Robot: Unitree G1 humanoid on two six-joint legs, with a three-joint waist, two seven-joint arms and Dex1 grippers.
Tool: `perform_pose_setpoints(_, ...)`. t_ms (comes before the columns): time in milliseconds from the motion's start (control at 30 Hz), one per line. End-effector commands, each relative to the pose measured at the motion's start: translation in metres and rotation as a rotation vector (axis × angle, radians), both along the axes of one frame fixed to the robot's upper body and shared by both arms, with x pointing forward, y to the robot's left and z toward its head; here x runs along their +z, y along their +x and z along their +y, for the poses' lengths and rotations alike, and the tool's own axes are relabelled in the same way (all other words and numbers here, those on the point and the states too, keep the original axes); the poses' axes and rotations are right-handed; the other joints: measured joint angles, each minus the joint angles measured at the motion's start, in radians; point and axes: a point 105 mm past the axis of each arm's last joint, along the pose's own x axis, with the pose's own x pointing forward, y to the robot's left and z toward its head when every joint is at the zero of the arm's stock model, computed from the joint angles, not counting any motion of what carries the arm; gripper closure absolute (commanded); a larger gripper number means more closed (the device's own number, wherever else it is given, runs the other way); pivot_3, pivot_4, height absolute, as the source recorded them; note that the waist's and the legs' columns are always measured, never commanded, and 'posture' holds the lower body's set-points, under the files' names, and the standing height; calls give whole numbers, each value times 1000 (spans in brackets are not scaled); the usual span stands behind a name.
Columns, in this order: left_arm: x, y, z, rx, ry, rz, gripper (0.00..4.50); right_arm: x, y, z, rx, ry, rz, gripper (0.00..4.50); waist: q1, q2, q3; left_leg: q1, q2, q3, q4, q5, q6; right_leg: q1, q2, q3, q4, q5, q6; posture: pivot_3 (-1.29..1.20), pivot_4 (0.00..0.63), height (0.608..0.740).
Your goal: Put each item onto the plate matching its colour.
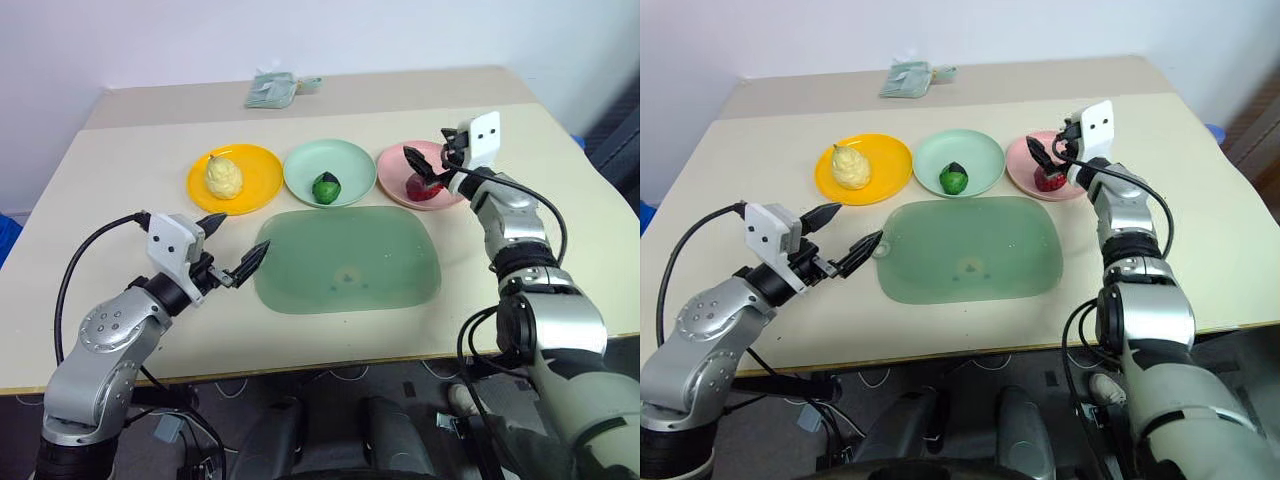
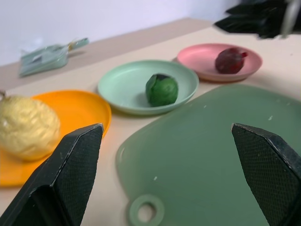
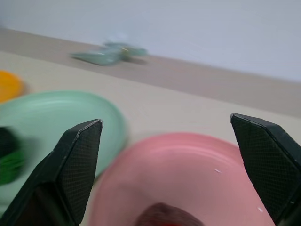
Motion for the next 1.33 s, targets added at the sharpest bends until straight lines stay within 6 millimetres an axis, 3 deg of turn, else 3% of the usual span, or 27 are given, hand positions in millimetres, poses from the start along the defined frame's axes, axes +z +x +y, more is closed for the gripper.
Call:
perform_pose_setpoints(33, 3, 2, 6, 8, 30, -49, 0, 11, -36, 1, 116, -57, -66, 51, 4, 0, 0, 0, 0, 0, 0, 0, 0, 0, 0, 0, 0, 0, 0, 0, 150, 740)
perform_pose_setpoints(133, 3, 2, 8, 10, 33, -54, 0, 5, -68, -4, 142, -76, -29, 51, 6, 1, 0, 0, 0, 0, 0, -1, 1, -1, 0, 0, 0, 0, 0, 0, 150, 740)
perform_pose_setpoints(267, 0, -13, 12, -4, 41, -34, 0, -1, -109, -18, 140, -121, 25, 51, -2, 2, 0, 0, 1, 0, 0, -3, 5, -1, -1, 1, 1, 0, 0, 0, 150, 740)
perform_pose_setpoints(533, -14, -40, 17, -57, 72, 46, 0, -2, -156, -39, 90, -140, 97, 51, 15, 2, -1, 2, 1, 1, -2, -4, 6, 2, -2, 1, -1, -2, -4, 0, 150, 740)
perform_pose_setpoints(833, -20, -43, 19, -87, 87, 73, 0, -9, -175, -49, 89, -146, 173, 51, 25, 2, -1, 3, 1, 1, 0, -4, 6, 4, -3, 0, -1, -3, -4, 0, 150, 740)
perform_pose_setpoints(1333, -18, -37, 14, -93, 36, 67, 0, -17, -180, -53, 95, -159, 211, 51, 25, 2, -1, 3, 2, 1, 0, -4, 7, 5, -3, -1, -2, -3, -4, 0, 150, 740)
